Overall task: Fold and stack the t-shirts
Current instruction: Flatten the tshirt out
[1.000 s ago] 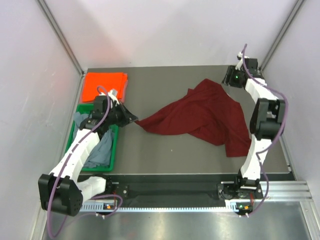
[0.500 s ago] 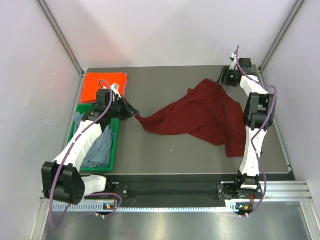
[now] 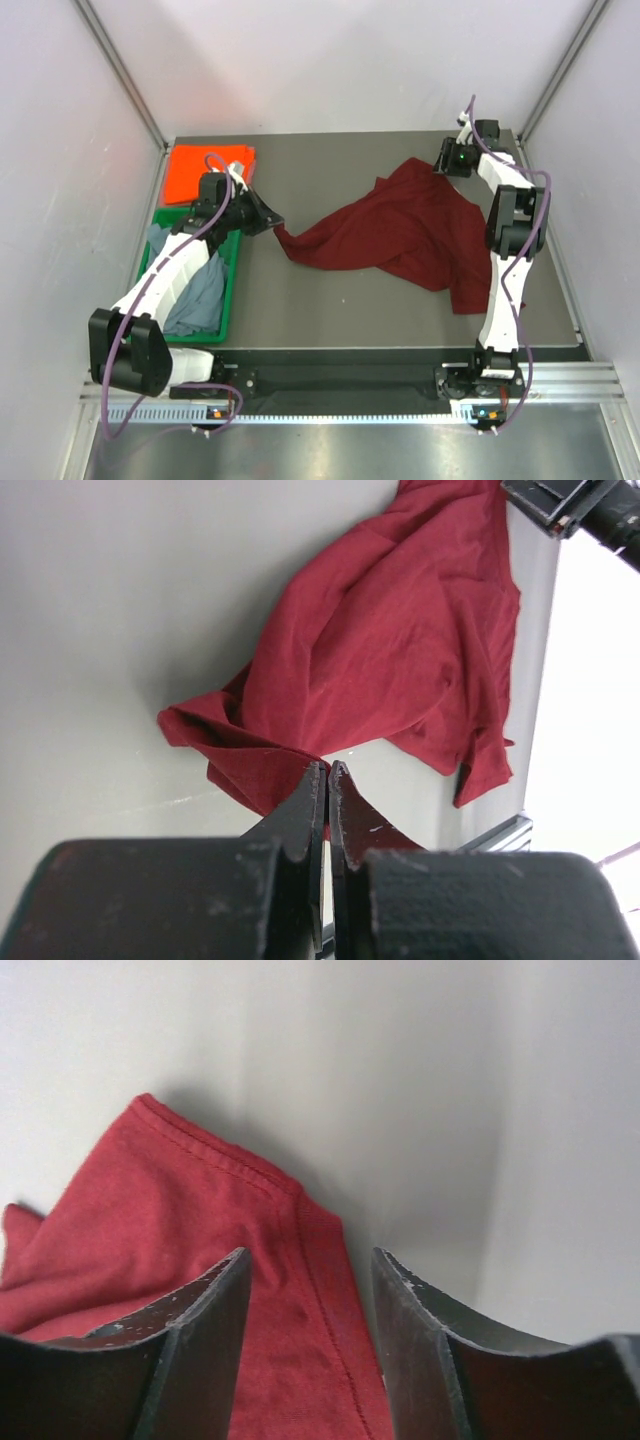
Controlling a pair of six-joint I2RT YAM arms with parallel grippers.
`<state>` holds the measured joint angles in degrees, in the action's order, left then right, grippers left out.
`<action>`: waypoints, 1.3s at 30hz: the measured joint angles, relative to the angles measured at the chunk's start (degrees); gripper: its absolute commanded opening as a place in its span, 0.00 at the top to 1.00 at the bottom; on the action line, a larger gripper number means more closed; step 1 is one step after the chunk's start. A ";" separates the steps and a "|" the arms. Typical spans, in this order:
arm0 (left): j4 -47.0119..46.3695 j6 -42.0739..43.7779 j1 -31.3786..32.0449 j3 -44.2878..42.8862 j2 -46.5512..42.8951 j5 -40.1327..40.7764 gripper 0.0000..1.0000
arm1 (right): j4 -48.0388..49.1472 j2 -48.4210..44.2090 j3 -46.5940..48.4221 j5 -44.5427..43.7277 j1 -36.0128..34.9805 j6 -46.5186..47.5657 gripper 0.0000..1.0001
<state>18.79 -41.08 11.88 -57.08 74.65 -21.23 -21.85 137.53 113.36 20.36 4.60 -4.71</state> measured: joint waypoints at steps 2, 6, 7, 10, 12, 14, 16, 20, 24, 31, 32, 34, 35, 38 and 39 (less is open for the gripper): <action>-0.20 -0.42 0.02 -0.20 0.00 -0.37 1.00 | 0.15 0.00 0.00 0.70 -0.02 -0.37 0.50; -0.59 -1.25 0.09 -0.44 -0.02 -1.05 1.00 | 0.68 0.31 0.02 0.83 -0.42 -0.44 0.55; -0.63 -1.31 0.13 -0.48 -0.02 -1.14 1.00 | 0.90 0.57 0.02 0.87 -0.59 -0.42 0.57; -0.70 -1.53 0.17 -0.57 -0.24 -1.20 1.00 | 1.53 1.09 0.04 1.05 -0.98 -0.55 0.71; -0.74 -1.70 0.17 -0.59 -0.31 -1.20 1.00 | 1.57 1.25 0.04 0.90 -1.14 -0.76 0.85; -0.72 -2.12 0.17 -0.61 -0.28 -1.38 1.00 | 1.44 1.27 0.04 0.63 -1.14 -1.18 1.00; -0.74 -2.54 0.26 -0.74 -0.24 -1.68 1.00 | 1.31 1.27 0.04 0.42 -1.14 -1.97 1.00; 1.11 -1.99 0.70 -3.98 0.83 -1.05 1.00 | 0.24 -0.98 -1.40 -0.39 -1.18 -2.84 1.00; 5.66 1.03 0.96 -11.45 3.02 4.44 1.00 | -3.82 -9.70 -3.98 -3.80 -1.36 -2.84 1.00; 10.03 4.13 0.92 -10.99 1.22 11.80 1.00 | -8.44 -42.25 -27.96 -13.84 -1.51 -8.46 1.00; 10.82 4.66 0.92 -10.05 0.83 12.26 1.00 | -8.81 -45.57 -31.54 -14.75 -1.49 -9.60 1.00; 12.57 5.53 0.92 -8.48 0.46 13.11 1.00 | -10.56 -50.38 -38.93 -16.39 -1.51 -11.54 1.00; 13.00 5.84 0.92 -7.80 0.35 13.29 1.00 | -10.88 -52.74 -43.89 -17.40 -1.55 -12.48 1.00; 13.57 6.69 0.92 -5.25 -0.33 13.60 1.00 | -14.05 -58.21 -56.94 -20.39 -1.79 -14.69 0.90; 13.86 6.80 0.92 -4.57 -0.63 13.60 1.00 | -15.67 -59.95 -60.26 -21.03 -1.81 -15.28 0.84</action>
<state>32.64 -34.28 12.80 -61.65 74.02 -7.64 -37.52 77.58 53.10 -0.67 2.79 -19.99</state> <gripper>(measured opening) 0.020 0.069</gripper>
